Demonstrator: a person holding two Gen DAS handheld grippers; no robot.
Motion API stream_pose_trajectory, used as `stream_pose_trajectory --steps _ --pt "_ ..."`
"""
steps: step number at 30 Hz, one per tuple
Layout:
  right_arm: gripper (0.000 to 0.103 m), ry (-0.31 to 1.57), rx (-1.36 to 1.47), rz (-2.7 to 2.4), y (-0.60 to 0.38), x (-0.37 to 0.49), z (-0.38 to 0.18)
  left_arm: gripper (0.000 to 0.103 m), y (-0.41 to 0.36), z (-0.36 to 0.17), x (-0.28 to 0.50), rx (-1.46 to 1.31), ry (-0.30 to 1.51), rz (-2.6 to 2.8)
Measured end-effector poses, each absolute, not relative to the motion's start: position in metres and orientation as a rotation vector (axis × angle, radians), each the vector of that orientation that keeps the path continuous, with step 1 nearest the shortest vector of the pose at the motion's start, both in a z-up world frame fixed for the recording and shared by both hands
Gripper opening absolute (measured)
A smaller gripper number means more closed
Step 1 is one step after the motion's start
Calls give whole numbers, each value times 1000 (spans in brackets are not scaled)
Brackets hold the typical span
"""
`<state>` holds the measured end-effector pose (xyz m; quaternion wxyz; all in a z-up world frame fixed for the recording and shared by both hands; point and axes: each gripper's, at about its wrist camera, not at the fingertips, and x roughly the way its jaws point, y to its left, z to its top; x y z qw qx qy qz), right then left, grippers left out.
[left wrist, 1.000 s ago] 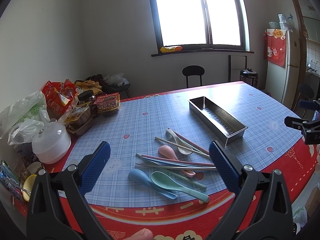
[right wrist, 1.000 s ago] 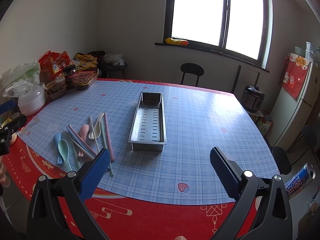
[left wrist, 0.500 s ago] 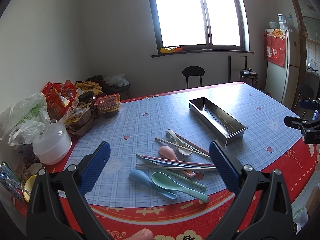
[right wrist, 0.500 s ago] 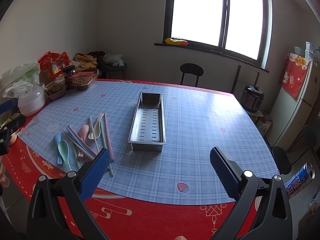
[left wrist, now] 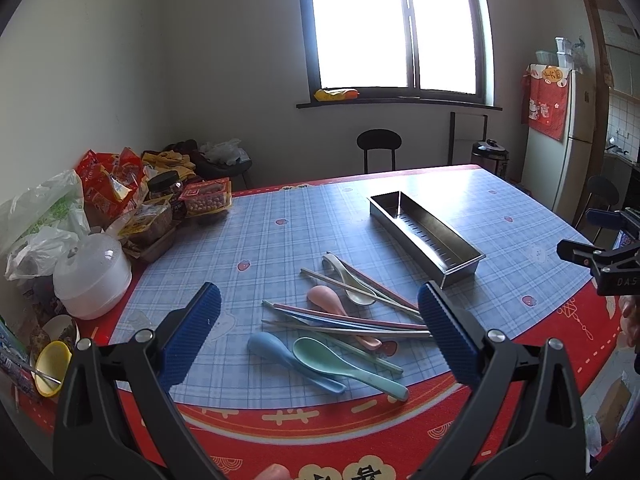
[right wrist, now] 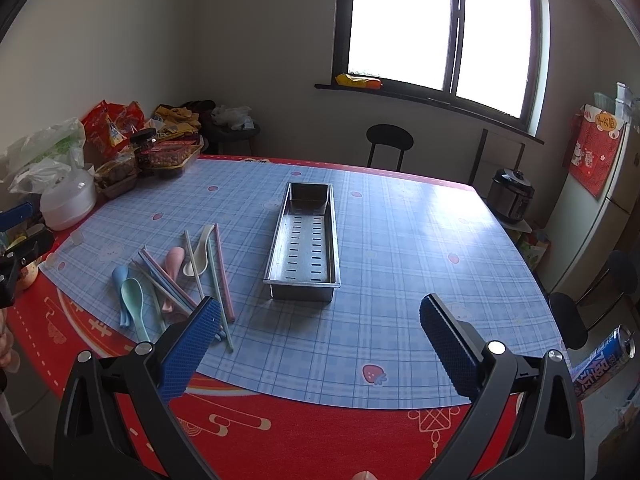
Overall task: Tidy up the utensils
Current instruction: 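Move the right tool toward the mint green spoon in the pile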
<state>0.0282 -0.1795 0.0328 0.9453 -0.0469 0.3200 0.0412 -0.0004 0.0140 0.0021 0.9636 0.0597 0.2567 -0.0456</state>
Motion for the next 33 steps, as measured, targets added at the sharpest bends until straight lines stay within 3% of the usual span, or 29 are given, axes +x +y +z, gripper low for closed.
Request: stream_pose_trajectory --steps 14,26,33 --pt "98 677 -123 345 -120 52 -26 97 67 -73 11 -70 715 -8" --pt "97 880 -104 581 -64 90 -82 91 95 -107 14 -179 770 12" --pt "86 906 -130 668 -39 96 -89 86 101 -112 24 -187 772 -6"
